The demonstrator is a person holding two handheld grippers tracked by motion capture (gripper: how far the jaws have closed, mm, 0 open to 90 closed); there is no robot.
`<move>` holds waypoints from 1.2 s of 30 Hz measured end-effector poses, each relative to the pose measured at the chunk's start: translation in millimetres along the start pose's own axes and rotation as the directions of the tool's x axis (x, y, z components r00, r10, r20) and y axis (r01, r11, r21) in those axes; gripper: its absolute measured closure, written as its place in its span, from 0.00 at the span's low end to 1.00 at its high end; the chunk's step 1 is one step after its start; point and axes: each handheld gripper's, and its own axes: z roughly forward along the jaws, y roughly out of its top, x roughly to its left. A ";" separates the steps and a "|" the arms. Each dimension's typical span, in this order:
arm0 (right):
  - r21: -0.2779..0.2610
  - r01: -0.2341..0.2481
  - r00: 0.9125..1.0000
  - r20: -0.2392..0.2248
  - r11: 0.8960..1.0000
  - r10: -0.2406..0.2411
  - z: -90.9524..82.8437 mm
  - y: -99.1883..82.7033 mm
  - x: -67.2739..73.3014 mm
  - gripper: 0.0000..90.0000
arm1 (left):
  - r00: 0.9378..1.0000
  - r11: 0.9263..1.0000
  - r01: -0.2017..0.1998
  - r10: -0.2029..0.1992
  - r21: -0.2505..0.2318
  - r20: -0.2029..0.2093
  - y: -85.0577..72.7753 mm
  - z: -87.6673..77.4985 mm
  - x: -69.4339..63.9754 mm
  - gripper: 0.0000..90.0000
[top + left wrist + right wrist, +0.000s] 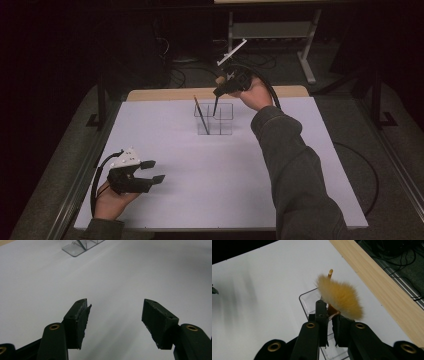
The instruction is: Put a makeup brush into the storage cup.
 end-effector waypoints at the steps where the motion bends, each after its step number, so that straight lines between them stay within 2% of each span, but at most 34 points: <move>1: 0.000 0.000 1.000 0.001 1.000 0.000 0.2 -0.5 -0.2 0.91 | 1.000 1.000 -0.001 0.001 0.001 0.002 0.1 0.1 -0.1 0.41; 16: -0.002 -0.018 1.000 -0.017 1.000 0.018 11.2 -10.2 -0.4 0.91 | 1.000 1.000 -0.007 0.007 0.008 -0.002 0.1 -0.8 0.7 0.40; 22: -0.004 -0.024 0.999 -0.026 1.000 0.024 14.2 -14.5 -2.2 0.91 | 1.000 1.000 0.006 -0.006 -0.002 -0.001 -0.2 0.7 -0.5 0.40; 30: -0.010 -0.030 0.999 -0.023 1.000 0.030 17.7 -18.4 -2.8 0.91 | 1.000 1.000 -0.002 0.002 0.007 -0.003 -0.1 0.6 -0.2 0.40; 34: -0.014 -0.049 0.999 -0.022 0.999 0.049 18.1 -20.3 -2.3 0.91 | 1.000 1.000 -0.003 0.003 0.010 -0.003 0.0 1.0 -0.8 0.40; 36: -0.018 -0.041 0.999 -0.021 0.999 0.040 18.6 -21.5 -3.1 0.91 | 1.000 1.000 -0.002 0.002 0.012 -0.003 0.0 0.9 -0.8 0.40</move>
